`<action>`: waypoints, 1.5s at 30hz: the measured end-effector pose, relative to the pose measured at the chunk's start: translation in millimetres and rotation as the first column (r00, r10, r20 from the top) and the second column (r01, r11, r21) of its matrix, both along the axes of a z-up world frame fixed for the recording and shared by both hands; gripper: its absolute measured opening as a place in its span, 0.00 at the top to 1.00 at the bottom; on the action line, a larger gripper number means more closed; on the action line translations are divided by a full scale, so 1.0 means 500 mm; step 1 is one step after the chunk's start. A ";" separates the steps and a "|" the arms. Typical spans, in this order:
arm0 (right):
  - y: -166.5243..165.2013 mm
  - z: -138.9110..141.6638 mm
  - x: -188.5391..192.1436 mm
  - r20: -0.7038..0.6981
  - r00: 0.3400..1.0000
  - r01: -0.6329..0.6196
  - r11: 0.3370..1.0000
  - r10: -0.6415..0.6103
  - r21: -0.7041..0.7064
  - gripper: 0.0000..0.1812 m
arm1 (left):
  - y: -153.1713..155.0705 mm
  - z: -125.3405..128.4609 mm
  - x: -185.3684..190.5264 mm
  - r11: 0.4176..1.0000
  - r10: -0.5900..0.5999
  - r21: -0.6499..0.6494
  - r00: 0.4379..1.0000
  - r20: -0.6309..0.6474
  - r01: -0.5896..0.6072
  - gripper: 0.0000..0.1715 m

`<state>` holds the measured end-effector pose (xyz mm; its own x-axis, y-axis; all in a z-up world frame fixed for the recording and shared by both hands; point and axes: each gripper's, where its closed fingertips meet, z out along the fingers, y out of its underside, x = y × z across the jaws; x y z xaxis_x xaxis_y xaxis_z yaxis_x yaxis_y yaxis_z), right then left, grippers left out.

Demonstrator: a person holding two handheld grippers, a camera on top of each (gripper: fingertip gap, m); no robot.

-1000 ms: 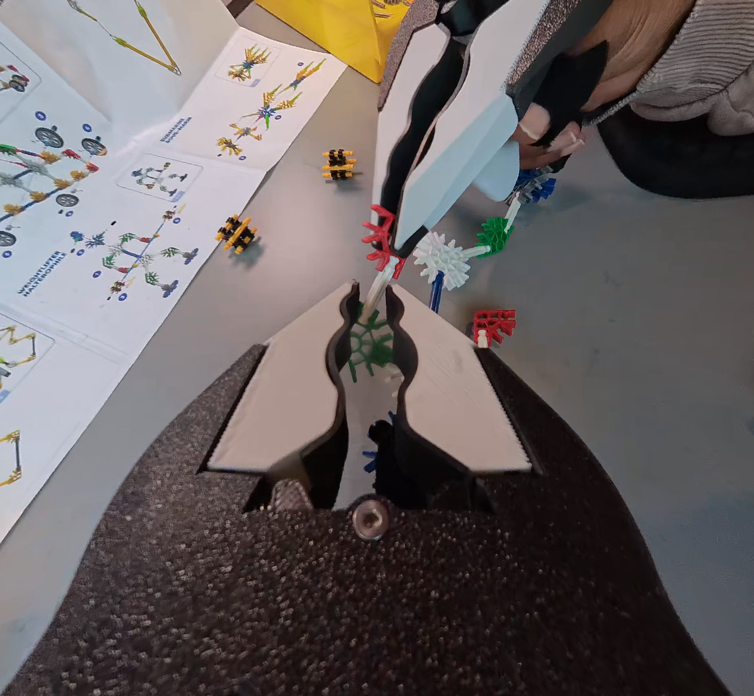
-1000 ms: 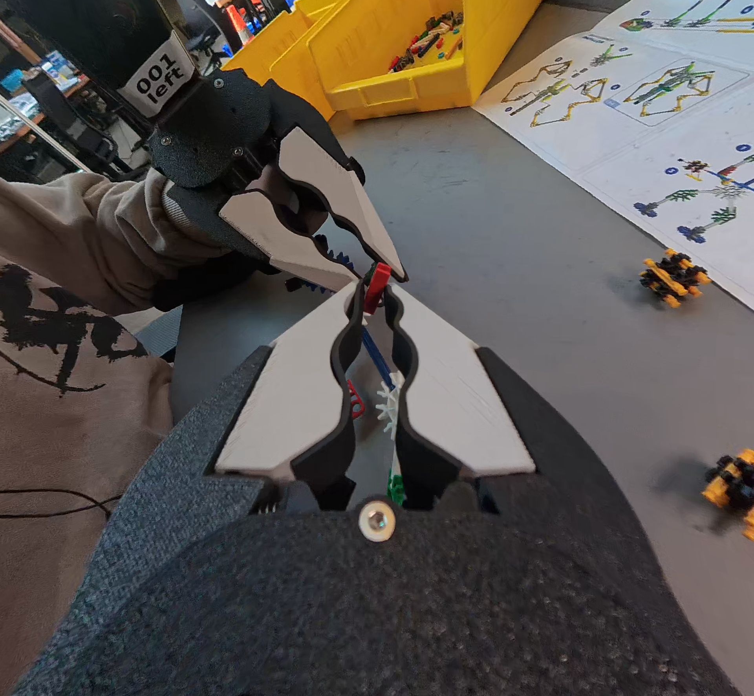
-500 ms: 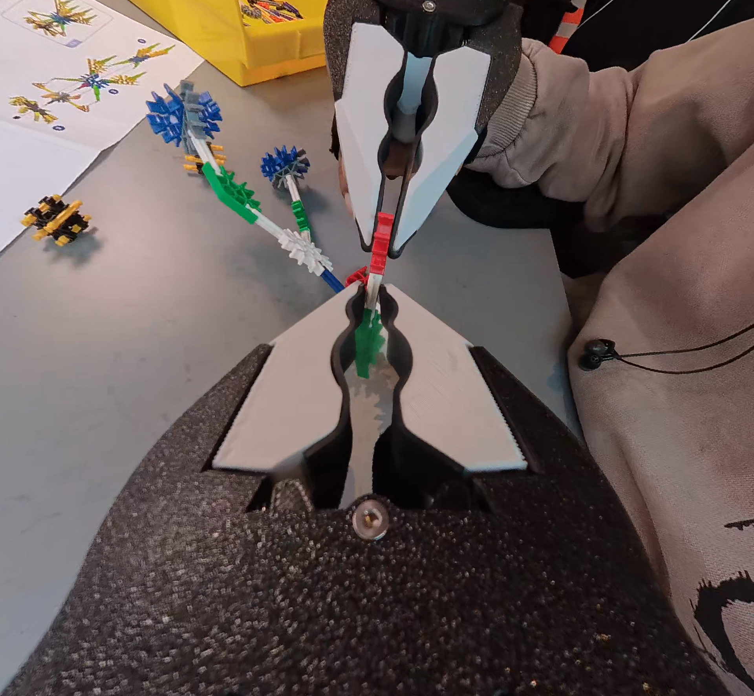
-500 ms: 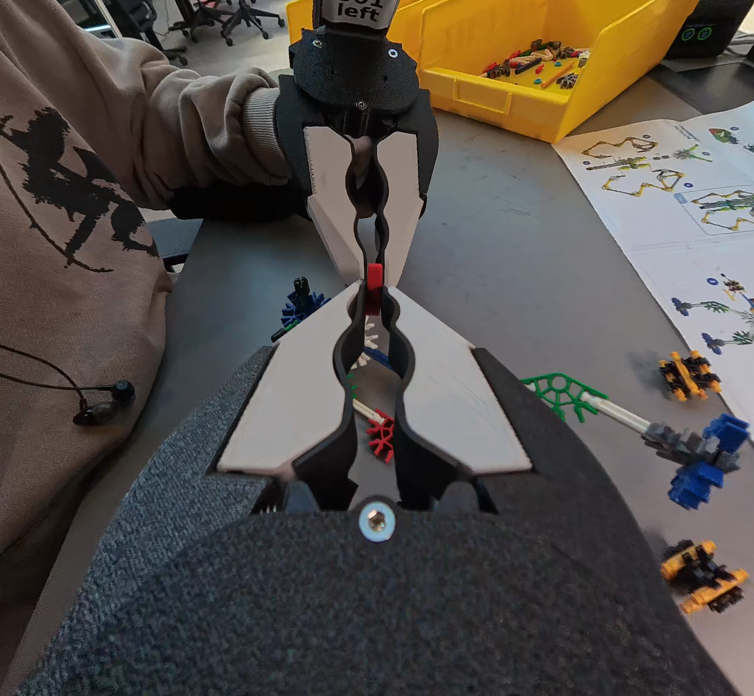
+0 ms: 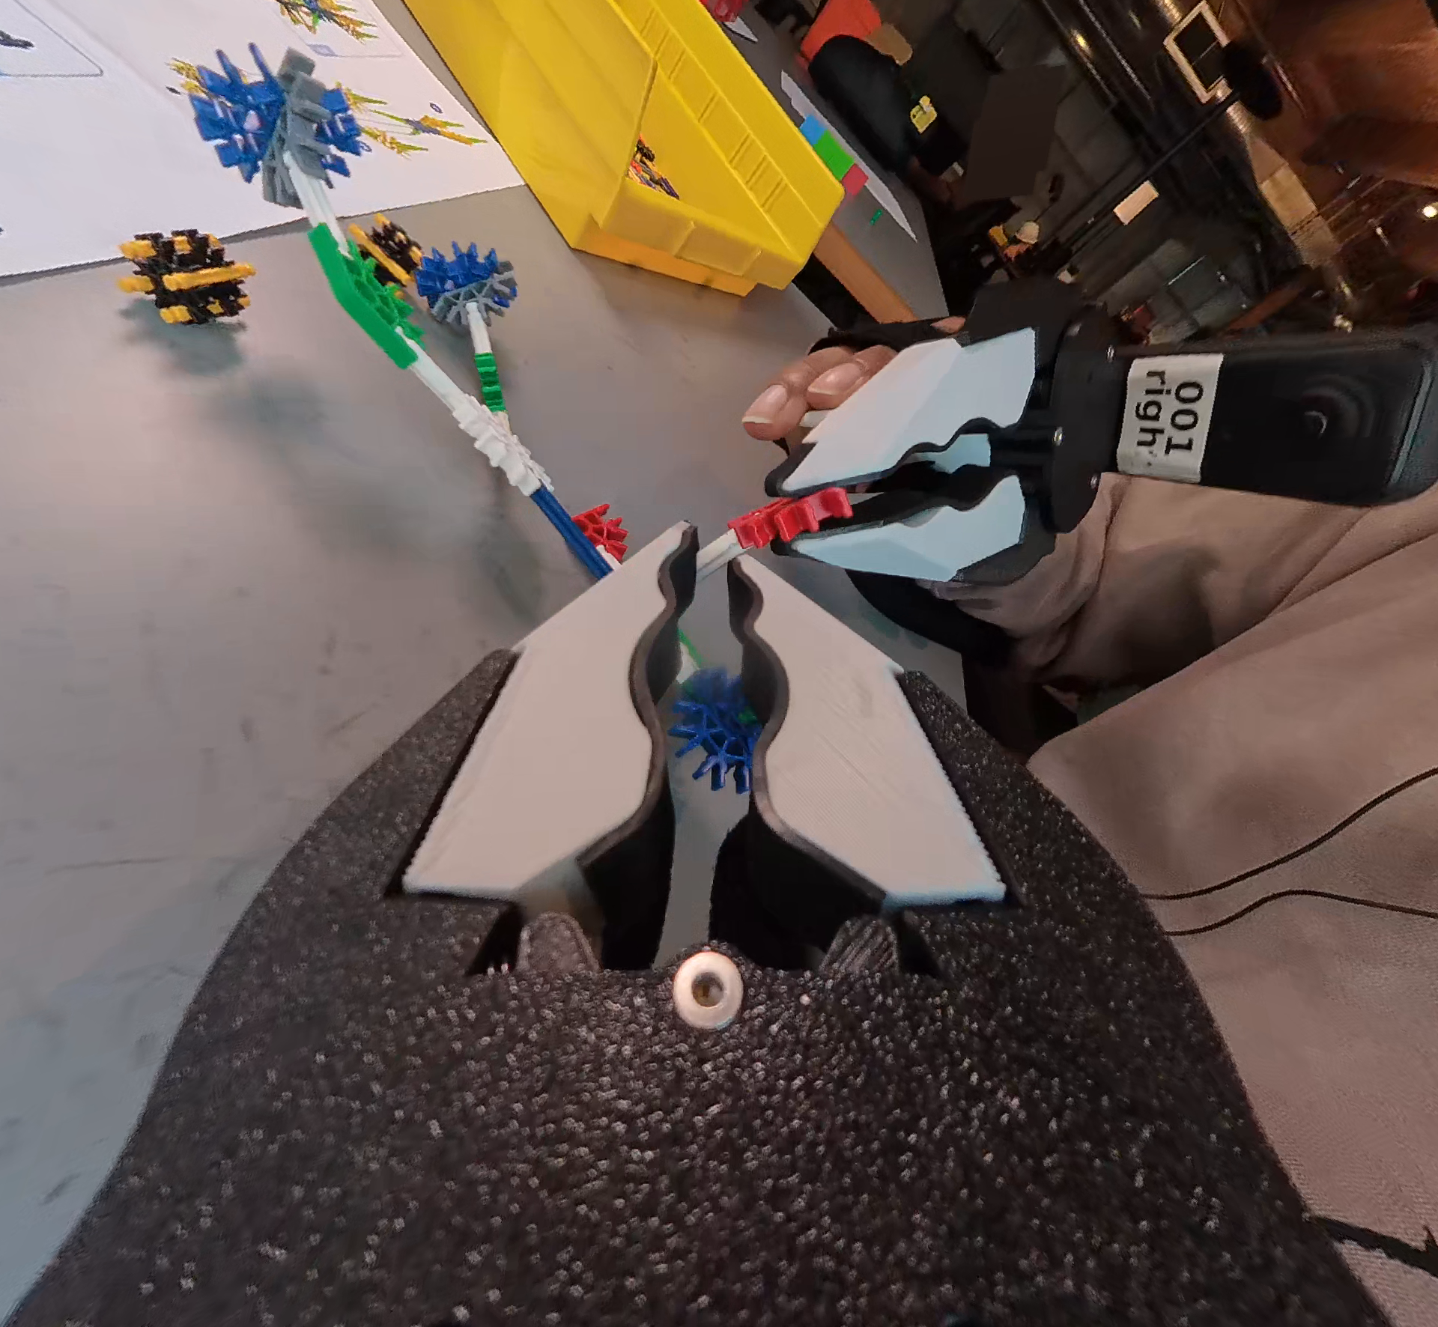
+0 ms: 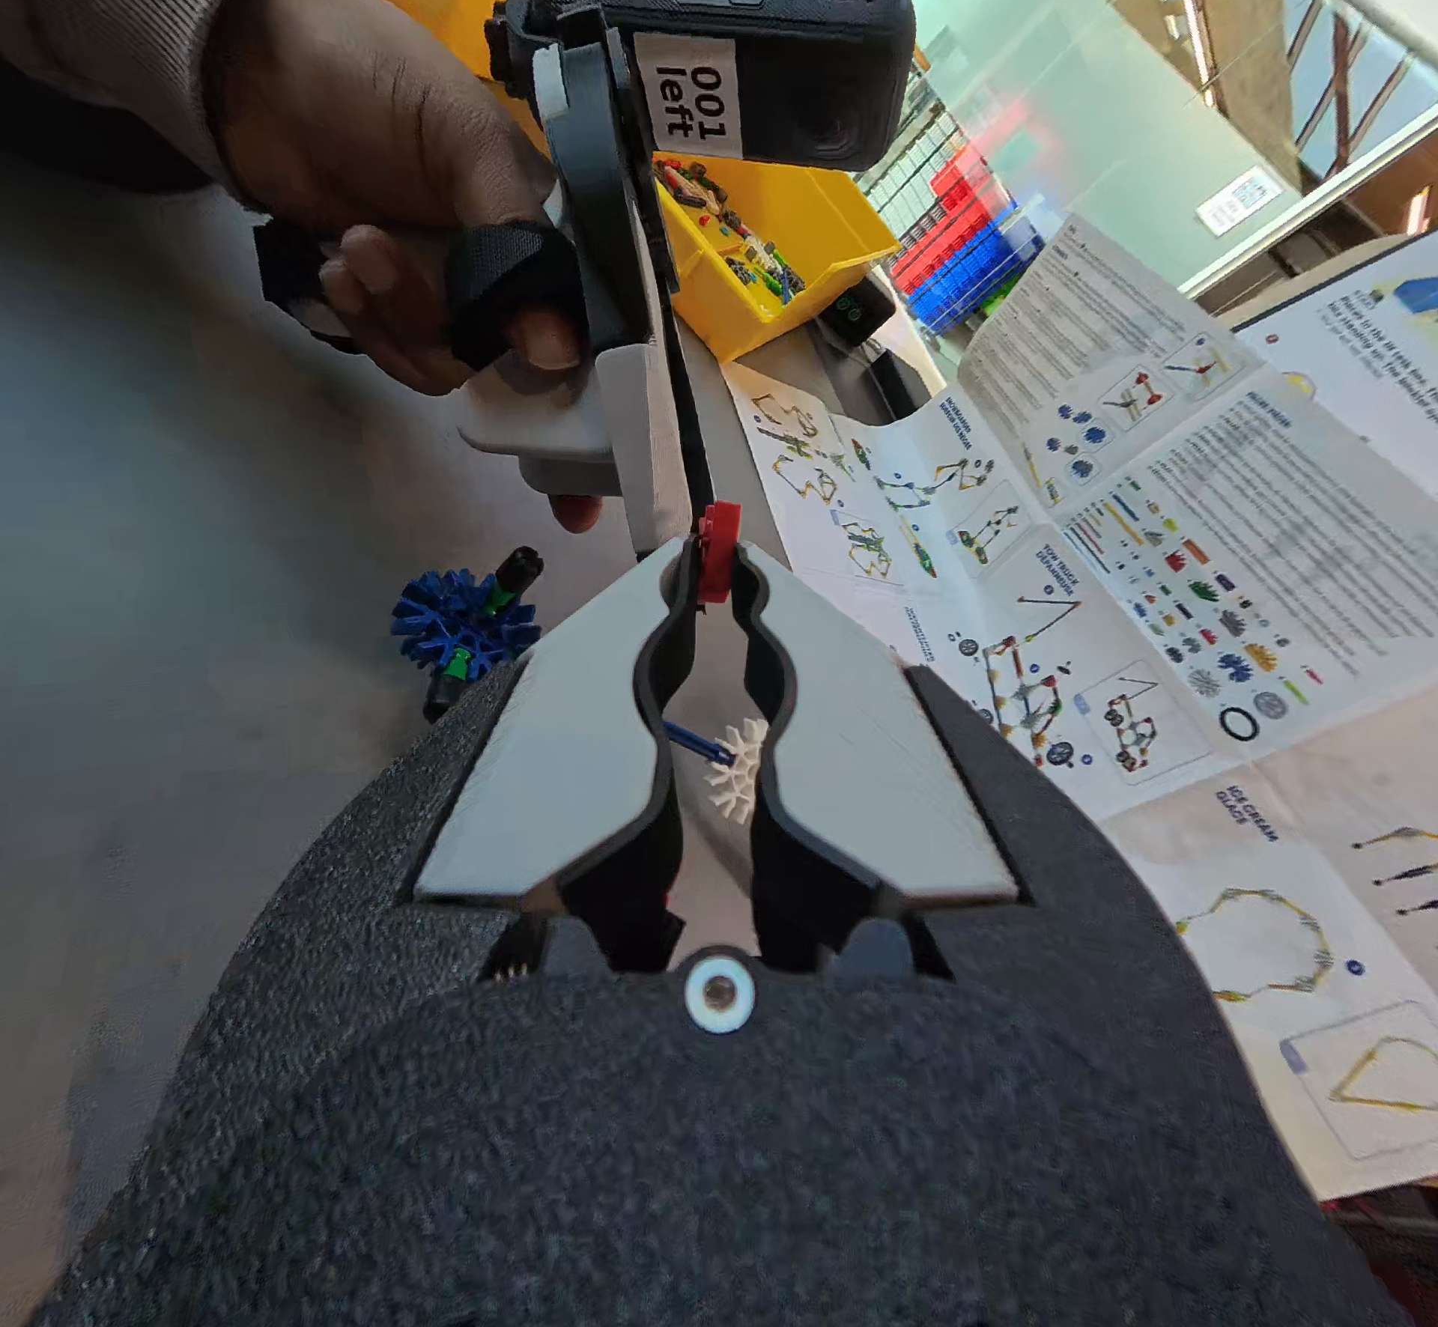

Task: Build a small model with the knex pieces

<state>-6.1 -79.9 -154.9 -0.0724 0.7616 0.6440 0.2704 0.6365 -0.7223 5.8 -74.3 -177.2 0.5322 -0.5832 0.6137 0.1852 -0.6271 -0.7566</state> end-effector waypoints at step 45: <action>-0.013 -0.074 0.035 0.485 0.854 -0.124 0.979 0.188 -0.161 0.98 | -0.021 -0.080 0.043 0.992 -0.127 -0.027 0.963 -0.237 0.124 0.98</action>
